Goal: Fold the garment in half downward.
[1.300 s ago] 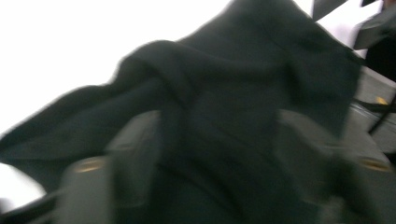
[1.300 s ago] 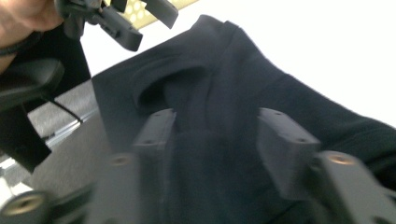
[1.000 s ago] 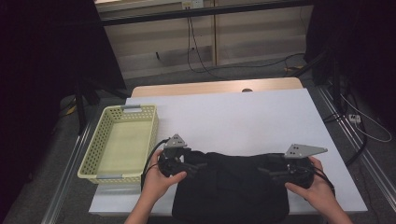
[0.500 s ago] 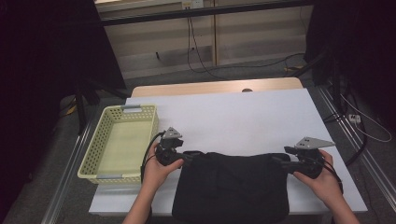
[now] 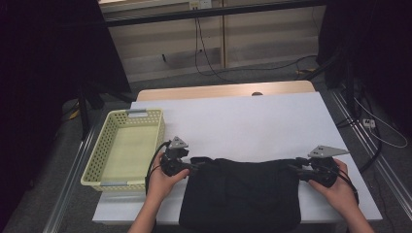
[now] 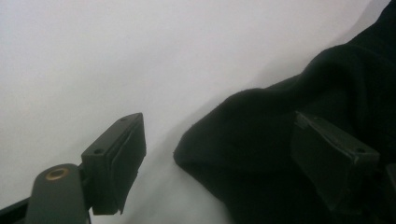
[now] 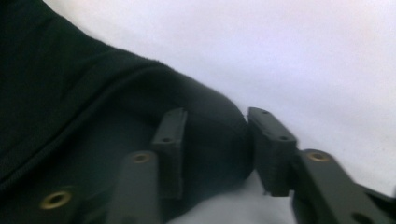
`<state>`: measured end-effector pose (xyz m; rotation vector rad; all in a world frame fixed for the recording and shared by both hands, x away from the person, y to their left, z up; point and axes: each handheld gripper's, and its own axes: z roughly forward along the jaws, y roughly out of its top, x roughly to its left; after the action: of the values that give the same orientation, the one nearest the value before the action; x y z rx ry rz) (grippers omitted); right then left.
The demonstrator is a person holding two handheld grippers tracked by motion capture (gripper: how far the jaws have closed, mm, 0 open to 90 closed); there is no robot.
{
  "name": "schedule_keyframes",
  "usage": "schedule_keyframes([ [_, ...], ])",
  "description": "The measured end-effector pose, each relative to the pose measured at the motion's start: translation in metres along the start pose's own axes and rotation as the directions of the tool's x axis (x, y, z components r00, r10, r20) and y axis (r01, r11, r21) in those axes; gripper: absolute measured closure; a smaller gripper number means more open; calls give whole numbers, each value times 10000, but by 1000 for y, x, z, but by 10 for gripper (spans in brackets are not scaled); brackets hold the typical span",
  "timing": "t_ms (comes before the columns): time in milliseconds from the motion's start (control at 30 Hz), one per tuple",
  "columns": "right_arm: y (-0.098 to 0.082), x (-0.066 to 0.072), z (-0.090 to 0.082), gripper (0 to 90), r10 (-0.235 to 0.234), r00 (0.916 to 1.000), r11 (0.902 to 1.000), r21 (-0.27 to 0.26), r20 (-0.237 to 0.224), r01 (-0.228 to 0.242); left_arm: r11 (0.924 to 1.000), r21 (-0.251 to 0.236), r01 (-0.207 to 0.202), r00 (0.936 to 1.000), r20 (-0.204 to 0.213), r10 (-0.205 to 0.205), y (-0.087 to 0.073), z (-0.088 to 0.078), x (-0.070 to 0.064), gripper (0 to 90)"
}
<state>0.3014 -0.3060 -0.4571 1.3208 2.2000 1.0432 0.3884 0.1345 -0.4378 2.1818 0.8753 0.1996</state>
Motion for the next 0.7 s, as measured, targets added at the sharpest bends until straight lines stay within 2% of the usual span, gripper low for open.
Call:
schedule_keyframes([
  [33, -1, 0, 0, 628, 19, 10000, 10000, 53, 13, -19, 9999, 28, -143, 9999, -11, 143, 0, 1, 0, 189],
  [100, -2, -2, 0, 720, 9, 9999, 10000, 13, 151, -9, 10000, 76, -44, 10000, 2, 44, -2, 1, -1, 188],
  [200, -3, -6, -3, 853, 202, 9998, 9997, -104, -51, -203, 9999, 81, -80, 9999, -115, 81, -2, 1, 0, 184],
  [267, -4, -8, -6, 848, 317, 9994, 9994, -120, -99, -319, 9999, 109, 17, 9999, -140, -15, -3, 3, 0, 186],
  [300, -4, -9, -7, 822, 362, 9993, 9992, -169, -63, -363, 9999, 170, -1, 9998, -173, 4, -4, 3, 0, 189],
  [367, -3, -8, -10, 668, 424, 9988, 9989, -232, 242, -419, 9998, 179, 101, 9999, -129, -99, -4, 5, 1, 203],
  [433, -2, -8, -12, 600, 583, 9981, 9977, -366, 219, -574, 9995, 288, 143, 9997, -214, -137, -5, 5, 1, 244],
  [500, -1, -9, -14, 515, 770, 9966, 9957, -534, 307, -753, 9996, 268, 121, 9997, -192, -116, -5, 5, 1, 245],
  [667, -5, -7, -4, 502, 705, 9969, 9975, 46, 352, -707, 9993, 368, -107, 9977, -661, 131, -6, 8, 2, 247],
  [700, -6, -6, -3, 512, 651, 9970, 9979, 15, 406, -653, 9992, 394, -23, 9982, -601, 46, -6, 8, 2, 246],
])
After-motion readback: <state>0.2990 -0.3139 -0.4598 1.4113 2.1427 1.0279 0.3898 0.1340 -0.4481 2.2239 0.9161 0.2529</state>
